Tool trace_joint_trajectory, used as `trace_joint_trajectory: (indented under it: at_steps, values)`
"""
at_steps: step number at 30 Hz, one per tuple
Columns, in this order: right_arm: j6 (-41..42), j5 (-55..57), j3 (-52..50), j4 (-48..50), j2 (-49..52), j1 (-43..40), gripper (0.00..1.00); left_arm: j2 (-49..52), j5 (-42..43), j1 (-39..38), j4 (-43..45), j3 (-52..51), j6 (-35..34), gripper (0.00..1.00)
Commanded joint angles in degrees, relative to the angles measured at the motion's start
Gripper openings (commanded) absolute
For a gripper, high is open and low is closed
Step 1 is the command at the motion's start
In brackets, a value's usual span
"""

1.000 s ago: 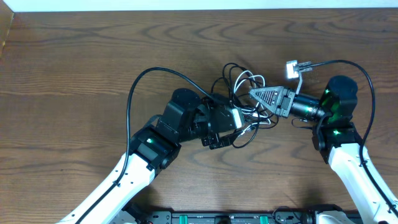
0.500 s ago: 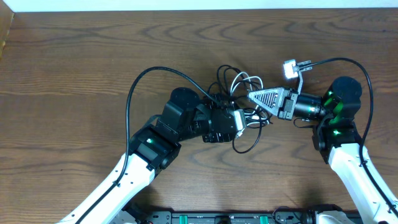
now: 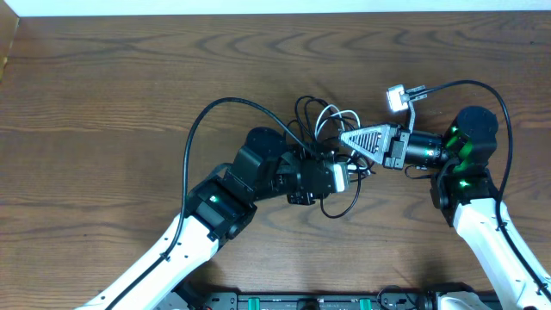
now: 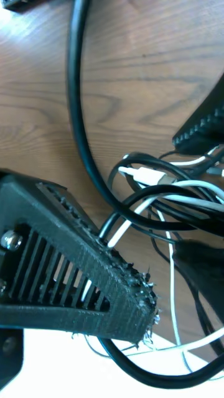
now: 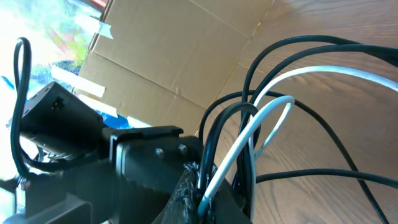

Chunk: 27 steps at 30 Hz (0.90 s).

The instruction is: Untangle cables

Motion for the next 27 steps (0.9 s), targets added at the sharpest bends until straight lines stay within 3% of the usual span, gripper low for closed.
trace_joint_trajectory:
  at_steps: [1,7,19,27]
  values:
    - [0.5,-1.0,0.1,0.4,-0.3,0.2,0.01,0.5,-0.2,-0.1,0.2,1.0,0.0,0.44]
    - [0.5,-1.3,0.1,0.4,-0.3,0.2,0.01,0.5,-0.2,-0.1,-0.2,1.0,0.0,0.38]
    - [0.5,-2.2,0.1,0.4,-0.3,0.2,0.01,0.7,-0.6,-0.1,-1.7,1.0,0.0,0.38]
    - [0.6,-2.6,0.1,0.4,-0.3,0.2,0.01,0.7,-0.5,-0.1,-1.8,1.0,0.0,0.1]
